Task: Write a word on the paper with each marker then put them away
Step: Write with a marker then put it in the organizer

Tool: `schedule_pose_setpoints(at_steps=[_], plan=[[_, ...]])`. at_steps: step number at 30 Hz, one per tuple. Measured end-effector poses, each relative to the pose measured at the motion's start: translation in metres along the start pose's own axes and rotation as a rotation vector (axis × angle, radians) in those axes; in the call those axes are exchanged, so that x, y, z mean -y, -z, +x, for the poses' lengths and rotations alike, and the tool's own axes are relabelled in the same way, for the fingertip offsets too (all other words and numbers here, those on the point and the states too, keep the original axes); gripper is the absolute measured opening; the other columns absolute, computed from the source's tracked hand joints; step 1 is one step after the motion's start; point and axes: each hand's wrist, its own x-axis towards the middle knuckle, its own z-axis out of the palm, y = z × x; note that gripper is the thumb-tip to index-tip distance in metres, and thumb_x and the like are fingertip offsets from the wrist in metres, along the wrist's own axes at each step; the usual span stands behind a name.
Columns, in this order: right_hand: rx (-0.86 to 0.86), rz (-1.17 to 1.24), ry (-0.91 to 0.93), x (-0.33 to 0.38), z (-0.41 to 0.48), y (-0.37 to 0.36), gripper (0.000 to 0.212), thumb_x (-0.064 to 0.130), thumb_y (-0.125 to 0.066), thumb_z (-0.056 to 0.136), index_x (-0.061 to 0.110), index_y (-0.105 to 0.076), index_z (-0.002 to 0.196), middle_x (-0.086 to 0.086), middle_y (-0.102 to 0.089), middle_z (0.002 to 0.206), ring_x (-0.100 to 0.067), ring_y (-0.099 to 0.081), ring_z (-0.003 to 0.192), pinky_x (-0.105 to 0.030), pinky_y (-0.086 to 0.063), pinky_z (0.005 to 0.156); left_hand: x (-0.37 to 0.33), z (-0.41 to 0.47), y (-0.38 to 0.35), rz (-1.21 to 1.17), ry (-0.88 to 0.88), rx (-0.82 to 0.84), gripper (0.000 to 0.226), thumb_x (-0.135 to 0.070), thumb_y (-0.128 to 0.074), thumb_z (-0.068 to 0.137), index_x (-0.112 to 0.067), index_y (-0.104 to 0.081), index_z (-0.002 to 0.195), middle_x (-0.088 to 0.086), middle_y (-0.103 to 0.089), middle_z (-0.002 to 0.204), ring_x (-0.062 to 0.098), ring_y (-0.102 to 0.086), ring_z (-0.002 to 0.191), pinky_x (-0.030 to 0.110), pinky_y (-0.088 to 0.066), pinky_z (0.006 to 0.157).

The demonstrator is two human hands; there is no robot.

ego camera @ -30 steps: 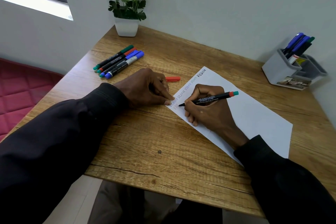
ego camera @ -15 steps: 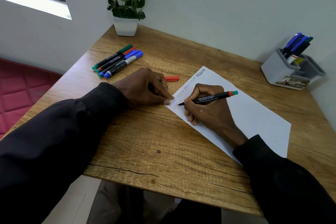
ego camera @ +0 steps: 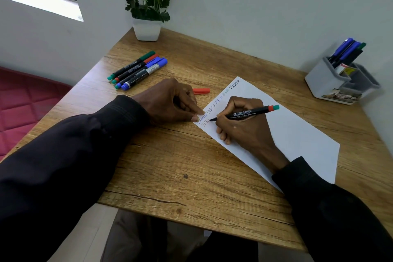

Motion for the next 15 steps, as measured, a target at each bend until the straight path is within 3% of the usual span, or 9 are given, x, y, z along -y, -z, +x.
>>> schedule_pose_setpoints(at_steps=[12,15], plan=[[-0.004,0.024,0.022,-0.0008,0.0005,0.0008,0.015,-0.009,-0.068,0.089,-0.01,-0.063,0.075,-0.018,-0.069,0.06,-0.027,-0.066,0.044,-0.029,-0.051,0.041,-0.0008,-0.0007,0.0001,-0.037,0.002,0.003,0.025,-0.023,-0.077,0.079,-0.043,-0.07,0.094,-0.011,-0.067,0.098,0.003,-0.061,0.09,0.029,-0.055,0.076],[0.0,0.028,0.038,-0.0006,-0.0003,0.0006,0.015,-0.008,-0.069,0.092,-0.008,-0.065,0.078,-0.016,-0.07,0.061,-0.026,-0.067,0.045,-0.027,-0.052,0.043,0.0003,0.0004,0.0003,-0.015,0.006,0.013,0.023,-0.022,-0.076,0.08,-0.036,-0.072,0.098,-0.013,-0.066,0.099,0.001,-0.061,0.091,0.029,-0.056,0.078]])
